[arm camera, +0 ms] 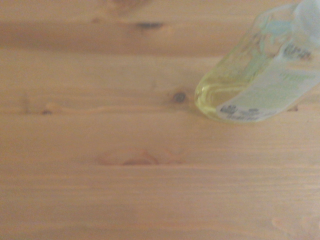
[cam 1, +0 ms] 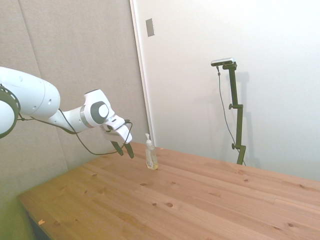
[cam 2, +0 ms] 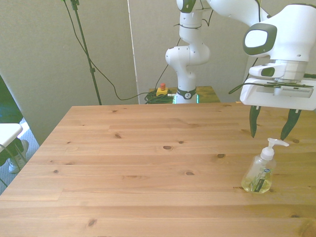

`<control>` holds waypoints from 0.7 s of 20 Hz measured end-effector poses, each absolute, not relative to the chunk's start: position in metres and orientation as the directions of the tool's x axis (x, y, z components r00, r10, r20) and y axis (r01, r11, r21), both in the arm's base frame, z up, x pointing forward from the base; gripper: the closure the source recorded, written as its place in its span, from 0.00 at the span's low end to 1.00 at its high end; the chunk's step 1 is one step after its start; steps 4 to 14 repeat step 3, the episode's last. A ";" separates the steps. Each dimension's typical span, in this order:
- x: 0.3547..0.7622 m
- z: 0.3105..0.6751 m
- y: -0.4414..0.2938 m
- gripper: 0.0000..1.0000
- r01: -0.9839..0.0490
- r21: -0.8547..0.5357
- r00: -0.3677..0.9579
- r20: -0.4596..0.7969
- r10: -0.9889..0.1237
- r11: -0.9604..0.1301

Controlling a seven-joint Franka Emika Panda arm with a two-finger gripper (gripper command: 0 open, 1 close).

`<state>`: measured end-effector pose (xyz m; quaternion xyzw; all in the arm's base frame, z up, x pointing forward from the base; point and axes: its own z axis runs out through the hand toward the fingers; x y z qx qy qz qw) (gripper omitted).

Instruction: Stand the sanitizer

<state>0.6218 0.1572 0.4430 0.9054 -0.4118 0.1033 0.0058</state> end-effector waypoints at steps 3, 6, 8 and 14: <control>0.622 0.437 0.160 0.00 -0.700 -0.001 0.709 0.113 -0.696 -0.714; 0.622 0.437 0.160 0.00 -0.700 -0.001 0.709 0.113 -0.696 -0.714; 0.622 0.437 0.160 0.00 -0.700 -0.001 0.709 0.113 -0.696 -0.714; 0.622 0.437 0.160 0.00 -0.700 -0.001 0.709 0.113 -0.696 -0.714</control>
